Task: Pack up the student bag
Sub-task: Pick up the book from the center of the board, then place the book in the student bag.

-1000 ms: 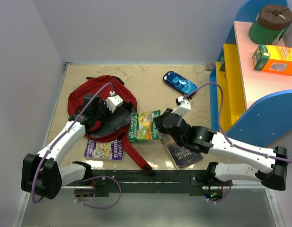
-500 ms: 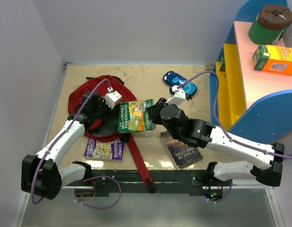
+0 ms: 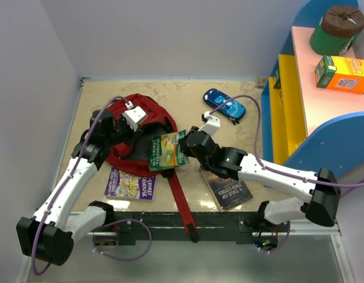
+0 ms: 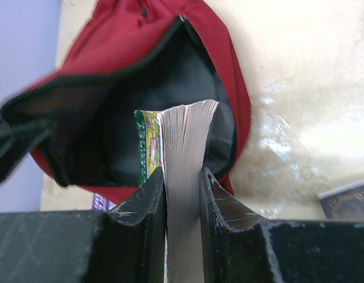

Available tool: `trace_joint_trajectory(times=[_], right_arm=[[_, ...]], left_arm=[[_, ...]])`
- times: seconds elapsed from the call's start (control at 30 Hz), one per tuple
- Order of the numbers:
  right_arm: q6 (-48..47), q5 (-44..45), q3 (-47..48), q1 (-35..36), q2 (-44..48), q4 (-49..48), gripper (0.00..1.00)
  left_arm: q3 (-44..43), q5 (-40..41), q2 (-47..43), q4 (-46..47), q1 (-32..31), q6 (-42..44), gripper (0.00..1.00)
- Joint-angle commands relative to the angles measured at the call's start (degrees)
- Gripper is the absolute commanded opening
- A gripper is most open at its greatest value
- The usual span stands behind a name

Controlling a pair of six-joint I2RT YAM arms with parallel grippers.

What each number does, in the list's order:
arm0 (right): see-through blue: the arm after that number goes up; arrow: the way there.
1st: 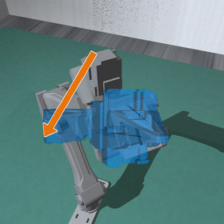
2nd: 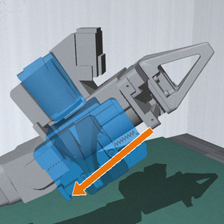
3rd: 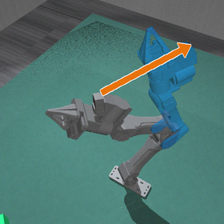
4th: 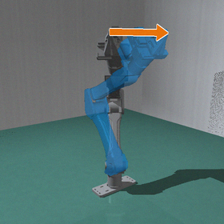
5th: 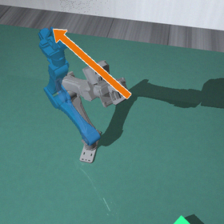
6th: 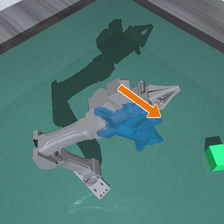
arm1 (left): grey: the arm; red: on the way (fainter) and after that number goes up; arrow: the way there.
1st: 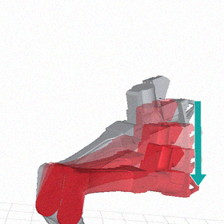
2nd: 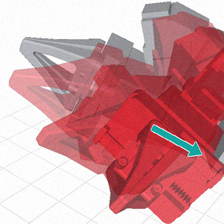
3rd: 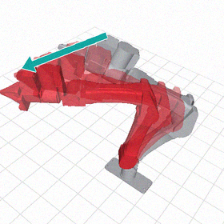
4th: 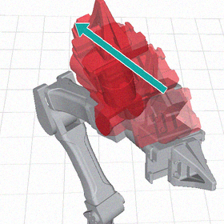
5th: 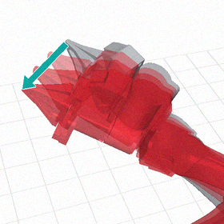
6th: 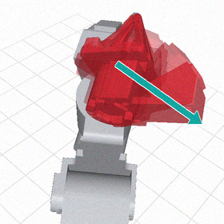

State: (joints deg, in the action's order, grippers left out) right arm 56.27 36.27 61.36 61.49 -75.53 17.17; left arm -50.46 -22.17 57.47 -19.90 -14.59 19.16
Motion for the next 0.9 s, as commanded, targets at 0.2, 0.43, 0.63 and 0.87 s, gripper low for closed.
trace_joint_trajectory(times=[0.2,0.43,0.63,0.87], right_arm=[[4.9,-4.0,-4.0,-8.0,-1.5,-25.6,0.00],[14.9,-6.0,-2.2,-8.3,-10.9,-34.0,0.00],[19.4,-1.1,4.2,-5.1,-19.1,-34.0,0.00],[7.0,-4.2,13.2,-4.2,-29.1,-39.4,0.00]], left_arm=[[0.8,-6.3,-1.7,1.4,0.2,3.0,0.00],[0.7,-6.4,-0.4,1.1,0.2,4.8,0.00],[0.9,-5.2,0.7,3.4,0.3,3.5,0.00],[1.2,-3.5,3.3,5.2,0.7,4.0,0.00]])
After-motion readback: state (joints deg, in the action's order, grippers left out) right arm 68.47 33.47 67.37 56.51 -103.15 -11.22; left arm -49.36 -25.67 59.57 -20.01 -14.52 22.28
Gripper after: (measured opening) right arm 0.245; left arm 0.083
